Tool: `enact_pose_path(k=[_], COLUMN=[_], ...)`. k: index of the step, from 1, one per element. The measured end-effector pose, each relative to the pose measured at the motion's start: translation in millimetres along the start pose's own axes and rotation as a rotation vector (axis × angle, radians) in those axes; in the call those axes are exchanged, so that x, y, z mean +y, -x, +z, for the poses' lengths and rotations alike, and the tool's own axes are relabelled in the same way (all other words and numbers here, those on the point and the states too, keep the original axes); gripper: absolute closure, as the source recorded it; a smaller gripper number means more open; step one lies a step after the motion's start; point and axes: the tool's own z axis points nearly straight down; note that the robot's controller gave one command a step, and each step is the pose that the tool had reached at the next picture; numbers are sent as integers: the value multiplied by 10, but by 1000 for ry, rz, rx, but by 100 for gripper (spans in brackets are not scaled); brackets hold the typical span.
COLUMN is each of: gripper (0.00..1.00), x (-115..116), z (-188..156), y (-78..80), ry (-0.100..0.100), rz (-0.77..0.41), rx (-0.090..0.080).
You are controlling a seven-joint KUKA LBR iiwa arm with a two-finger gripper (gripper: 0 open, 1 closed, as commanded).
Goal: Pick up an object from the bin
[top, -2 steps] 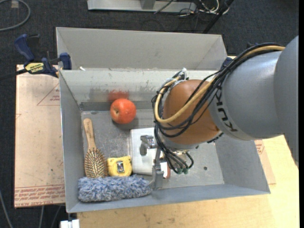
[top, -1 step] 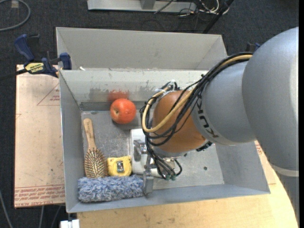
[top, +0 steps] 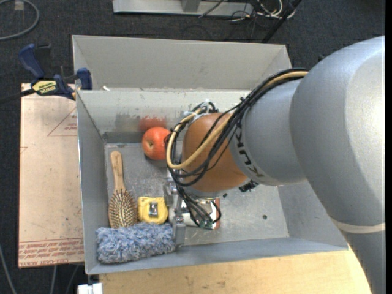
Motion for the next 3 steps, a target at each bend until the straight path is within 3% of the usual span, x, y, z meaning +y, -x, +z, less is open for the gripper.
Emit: enact_pose_path(k=[1, 2, 3], gripper=[0, 100, 0], x=[133, 55, 55], z=[31, -94, -88], y=[28, 406, 400], ry=[0, 1, 2], rz=[-235, -643, -643], rx=[-13, -5, -3])
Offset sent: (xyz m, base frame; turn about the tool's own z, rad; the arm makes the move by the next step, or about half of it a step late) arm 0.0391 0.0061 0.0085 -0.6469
